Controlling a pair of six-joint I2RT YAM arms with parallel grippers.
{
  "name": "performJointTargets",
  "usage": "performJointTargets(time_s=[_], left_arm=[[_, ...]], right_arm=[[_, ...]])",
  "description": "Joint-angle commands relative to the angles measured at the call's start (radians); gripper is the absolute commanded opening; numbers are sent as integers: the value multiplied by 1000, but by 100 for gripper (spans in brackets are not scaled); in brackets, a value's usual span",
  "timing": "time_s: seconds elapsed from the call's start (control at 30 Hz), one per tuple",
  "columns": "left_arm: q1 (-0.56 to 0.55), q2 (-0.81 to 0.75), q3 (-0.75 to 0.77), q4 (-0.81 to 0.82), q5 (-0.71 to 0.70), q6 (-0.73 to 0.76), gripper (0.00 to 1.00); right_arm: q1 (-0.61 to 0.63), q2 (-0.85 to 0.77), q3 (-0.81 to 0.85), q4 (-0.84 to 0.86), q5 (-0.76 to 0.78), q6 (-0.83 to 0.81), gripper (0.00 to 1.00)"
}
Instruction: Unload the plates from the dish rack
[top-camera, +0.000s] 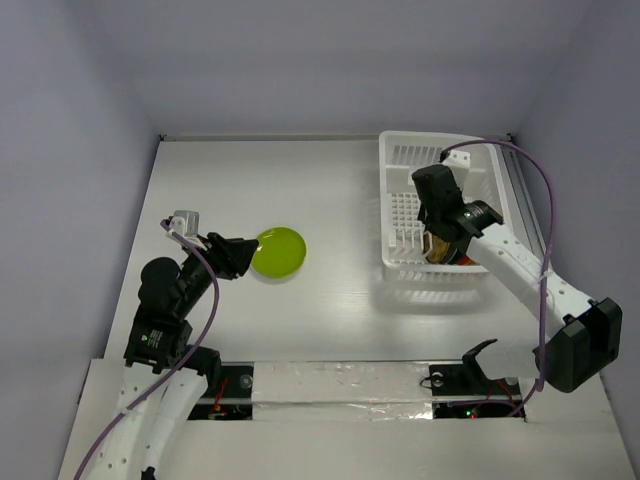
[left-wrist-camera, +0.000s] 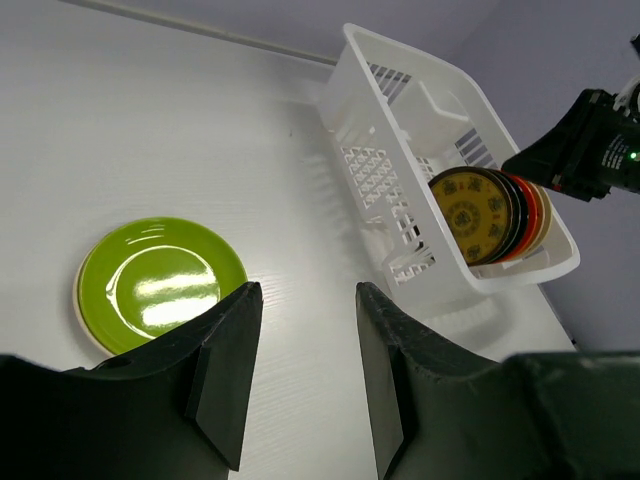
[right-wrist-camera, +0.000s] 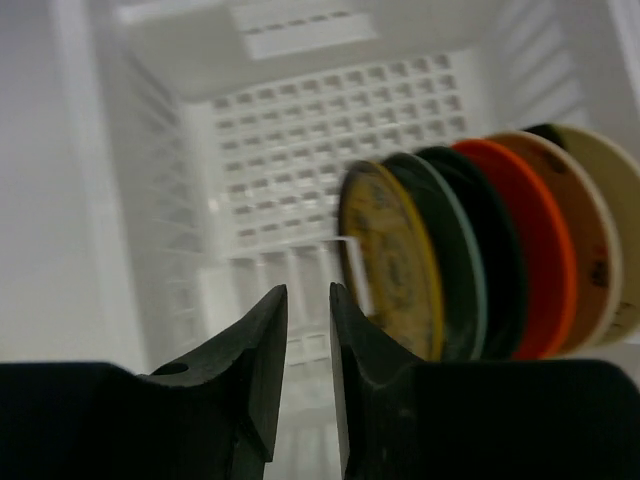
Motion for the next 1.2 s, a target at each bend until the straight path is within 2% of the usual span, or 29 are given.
performJointTargets(time_s=[0.0,0.13,0.23,0.6,0.93,1.17], left_arm=[[-1,0,3,46,10,-1,39],[-1,0,3,47,10,-1,39],[-1,-2,3,47,10,-1,39],[-10,-11,1,46,9,0,39],[-10,-16,4,46,7,-1,39],[-10,-25,4,44,6,-1,39]], right_arm=[[-40,-27,-26,-97,90,-44,32],[-63,-2,-7,-152,136,-41,33],[-88,-1,-13,-152,123,-59,40],[-135,44,-52,-105,58,-118,38],[-135,133,-15,-144,66,-128,27],[-135,157,69,-244,122,-135,8]])
